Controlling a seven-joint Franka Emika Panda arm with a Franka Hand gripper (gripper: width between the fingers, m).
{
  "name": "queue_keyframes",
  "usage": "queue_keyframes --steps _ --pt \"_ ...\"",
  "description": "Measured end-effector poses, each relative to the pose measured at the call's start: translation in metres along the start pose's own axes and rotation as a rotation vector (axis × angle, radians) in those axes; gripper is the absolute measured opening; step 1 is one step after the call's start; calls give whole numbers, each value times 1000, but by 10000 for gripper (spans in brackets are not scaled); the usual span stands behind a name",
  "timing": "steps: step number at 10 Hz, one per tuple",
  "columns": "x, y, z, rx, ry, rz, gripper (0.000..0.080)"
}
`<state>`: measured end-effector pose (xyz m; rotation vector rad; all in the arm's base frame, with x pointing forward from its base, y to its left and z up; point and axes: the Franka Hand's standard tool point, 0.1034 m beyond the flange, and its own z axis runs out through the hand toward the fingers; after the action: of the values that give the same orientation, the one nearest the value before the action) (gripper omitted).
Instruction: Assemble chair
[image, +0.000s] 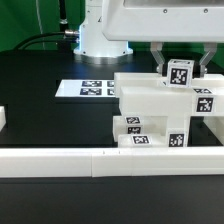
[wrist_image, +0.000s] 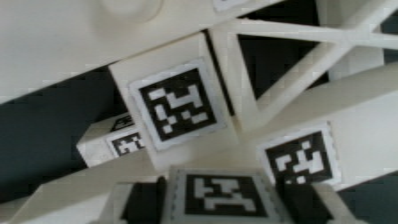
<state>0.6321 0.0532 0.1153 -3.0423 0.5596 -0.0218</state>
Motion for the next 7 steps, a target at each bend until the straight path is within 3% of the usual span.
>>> queue_keyframes --steps 3,5,6,7 --pt "3 -1 0 32 10 292 284" --pt "4 -2 0 40 12 349 284" --pt "4 -2 1 39 12 330 372" --pt "4 -2 1 39 13 298 567"
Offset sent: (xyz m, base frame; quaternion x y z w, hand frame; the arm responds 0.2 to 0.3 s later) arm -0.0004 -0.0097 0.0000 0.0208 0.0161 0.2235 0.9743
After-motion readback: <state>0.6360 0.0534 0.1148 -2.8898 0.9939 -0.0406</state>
